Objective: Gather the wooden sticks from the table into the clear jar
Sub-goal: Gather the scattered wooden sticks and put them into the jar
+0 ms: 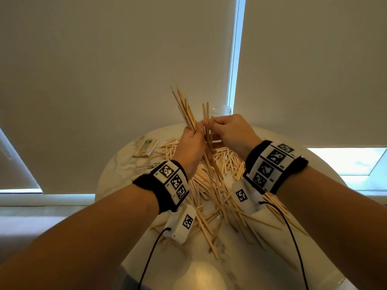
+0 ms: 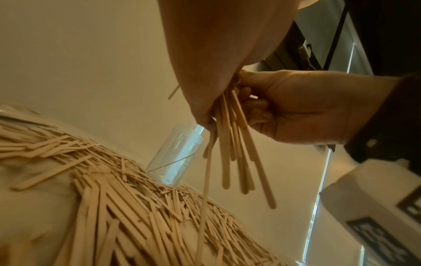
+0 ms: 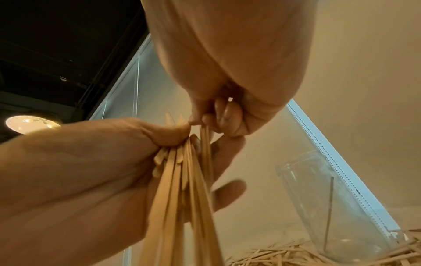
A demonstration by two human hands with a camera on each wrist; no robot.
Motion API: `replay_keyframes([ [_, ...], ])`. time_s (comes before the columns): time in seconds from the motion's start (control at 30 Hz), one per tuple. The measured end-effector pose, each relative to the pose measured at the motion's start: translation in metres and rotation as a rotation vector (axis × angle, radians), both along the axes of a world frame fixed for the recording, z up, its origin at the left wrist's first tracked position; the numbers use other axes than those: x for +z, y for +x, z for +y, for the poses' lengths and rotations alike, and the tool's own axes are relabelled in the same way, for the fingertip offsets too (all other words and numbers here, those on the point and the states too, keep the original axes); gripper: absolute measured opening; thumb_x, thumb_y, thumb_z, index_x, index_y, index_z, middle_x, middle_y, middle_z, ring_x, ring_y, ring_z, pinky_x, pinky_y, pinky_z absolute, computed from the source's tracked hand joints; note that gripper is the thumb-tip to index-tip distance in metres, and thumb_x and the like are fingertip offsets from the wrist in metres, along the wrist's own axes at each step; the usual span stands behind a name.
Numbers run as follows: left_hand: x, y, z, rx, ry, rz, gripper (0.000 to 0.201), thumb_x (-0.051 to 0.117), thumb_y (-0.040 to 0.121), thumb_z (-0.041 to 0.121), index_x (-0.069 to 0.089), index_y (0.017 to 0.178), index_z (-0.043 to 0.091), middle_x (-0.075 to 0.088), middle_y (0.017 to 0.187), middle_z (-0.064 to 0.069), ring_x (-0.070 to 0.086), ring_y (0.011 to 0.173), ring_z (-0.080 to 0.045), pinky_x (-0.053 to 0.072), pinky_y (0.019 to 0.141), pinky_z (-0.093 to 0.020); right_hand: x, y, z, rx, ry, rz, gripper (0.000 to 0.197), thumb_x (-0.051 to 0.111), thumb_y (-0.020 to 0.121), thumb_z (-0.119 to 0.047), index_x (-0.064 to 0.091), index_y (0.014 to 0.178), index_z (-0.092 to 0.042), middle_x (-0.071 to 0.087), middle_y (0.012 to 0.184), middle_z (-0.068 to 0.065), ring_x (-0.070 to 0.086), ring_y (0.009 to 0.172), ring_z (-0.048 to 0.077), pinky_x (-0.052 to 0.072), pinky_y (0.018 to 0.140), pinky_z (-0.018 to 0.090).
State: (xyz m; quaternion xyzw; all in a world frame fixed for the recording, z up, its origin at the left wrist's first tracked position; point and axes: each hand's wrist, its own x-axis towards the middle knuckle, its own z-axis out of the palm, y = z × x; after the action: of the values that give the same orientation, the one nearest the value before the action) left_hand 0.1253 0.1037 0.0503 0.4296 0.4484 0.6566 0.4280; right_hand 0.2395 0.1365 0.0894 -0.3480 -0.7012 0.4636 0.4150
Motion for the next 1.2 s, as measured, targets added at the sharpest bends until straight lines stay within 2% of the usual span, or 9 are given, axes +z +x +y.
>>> replay_keyframes([
  [0.13,-0.008,-0.001,0.001,-0.03,0.052,0.044,0.03,0.038,0.107,0.033,0.056,0.12,0.012,0.06,0.075,-0.002,0.051,0.058,-0.012,0.048,0.055,-0.03,0.003,0.001,0.004,-0.09,0.183,-0.249,0.028,0.054,0.102,-0.031,0.077,0.107,-0.016,0.074,0.087,-0.005,0.06,0.058,-0.007,0.045,0.064,0.021],
  [0.3,-0.002,-0.009,0.005,0.074,0.062,-0.012,0.016,0.045,0.105,0.033,0.046,0.106,0.016,0.048,0.067,0.003,0.045,0.053,-0.009,0.044,0.052,-0.028,0.003,0.009,-0.007,0.049,0.131,-0.424,0.057,0.057,0.098,-0.028,0.04,0.15,-0.014,0.063,0.125,0.001,0.062,0.096,0.007,0.049,0.078,0.021],
  [0.43,0.01,-0.01,0.009,0.067,0.112,-0.109,0.019,0.047,0.104,0.034,0.046,0.096,0.017,0.041,0.06,0.006,0.04,0.052,-0.01,0.042,0.052,-0.028,-0.029,0.007,-0.025,0.273,0.08,-0.788,0.047,0.062,0.095,-0.036,0.048,0.135,-0.017,0.068,0.113,0.003,0.068,0.098,0.018,0.056,0.089,0.038],
  [0.57,0.006,-0.002,0.009,-0.039,0.08,-0.136,0.021,0.051,0.101,0.037,0.047,0.094,0.018,0.049,0.063,0.002,0.047,0.056,-0.014,0.046,0.056,-0.029,-0.046,0.002,-0.028,0.228,0.002,-0.567,0.022,0.044,0.105,-0.017,0.059,0.109,-0.001,0.075,0.089,0.011,0.071,0.07,0.018,0.062,0.072,0.033],
  [0.67,0.006,-0.009,0.008,-0.057,0.041,-0.084,0.021,0.053,0.1,0.037,0.046,0.095,0.019,0.053,0.064,0.001,0.053,0.059,-0.016,0.049,0.063,-0.033,-0.05,0.004,-0.028,0.141,0.094,-0.54,0.017,0.046,0.105,-0.021,0.059,0.097,-0.014,0.066,0.075,-0.001,0.059,0.058,0.008,0.053,0.062,0.024],
  [0.77,0.005,-0.012,0.01,-0.042,0.003,-0.122,0.02,0.053,0.101,0.033,0.044,0.096,0.016,0.052,0.065,0.001,0.052,0.062,-0.017,0.048,0.062,-0.035,-0.052,0.005,-0.029,0.065,0.144,-0.487,0.013,0.049,0.103,-0.025,0.061,0.107,-0.023,0.062,0.076,-0.006,0.054,0.061,0.005,0.043,0.059,0.018],
  [0.97,0.029,-0.03,0.018,0.208,0.066,-0.22,0.01,0.045,0.105,0.028,0.047,0.101,0.019,0.045,0.069,0.004,0.044,0.055,-0.009,0.049,0.057,-0.03,-0.061,0.019,-0.022,0.068,0.116,-0.635,0.009,0.064,0.095,-0.026,0.069,0.094,-0.019,0.073,0.082,-0.002,0.066,0.073,0.009,0.056,0.073,0.029],
  [1.07,0.028,-0.044,0.017,0.245,0.046,-0.152,0.013,0.043,0.106,0.028,0.044,0.099,0.016,0.043,0.068,0.003,0.039,0.05,-0.008,0.042,0.05,-0.026,-0.058,0.03,-0.014,-0.015,0.107,-0.611,0.014,0.059,0.098,-0.024,0.069,0.094,-0.016,0.073,0.081,-0.002,0.064,0.066,0.005,0.056,0.066,0.021],
  [1.2,0.003,-0.029,0.005,0.015,-0.155,0.058,0.025,0.043,0.105,0.034,0.047,0.121,0.015,0.067,0.099,-0.007,0.067,0.082,-0.019,0.057,0.067,-0.033,-0.033,0.026,-0.008,-0.069,0.059,-0.295,0.018,0.057,0.1,-0.026,0.07,0.102,-0.014,0.072,0.09,0.001,0.071,0.079,0.013,0.058,0.07,0.021],
])
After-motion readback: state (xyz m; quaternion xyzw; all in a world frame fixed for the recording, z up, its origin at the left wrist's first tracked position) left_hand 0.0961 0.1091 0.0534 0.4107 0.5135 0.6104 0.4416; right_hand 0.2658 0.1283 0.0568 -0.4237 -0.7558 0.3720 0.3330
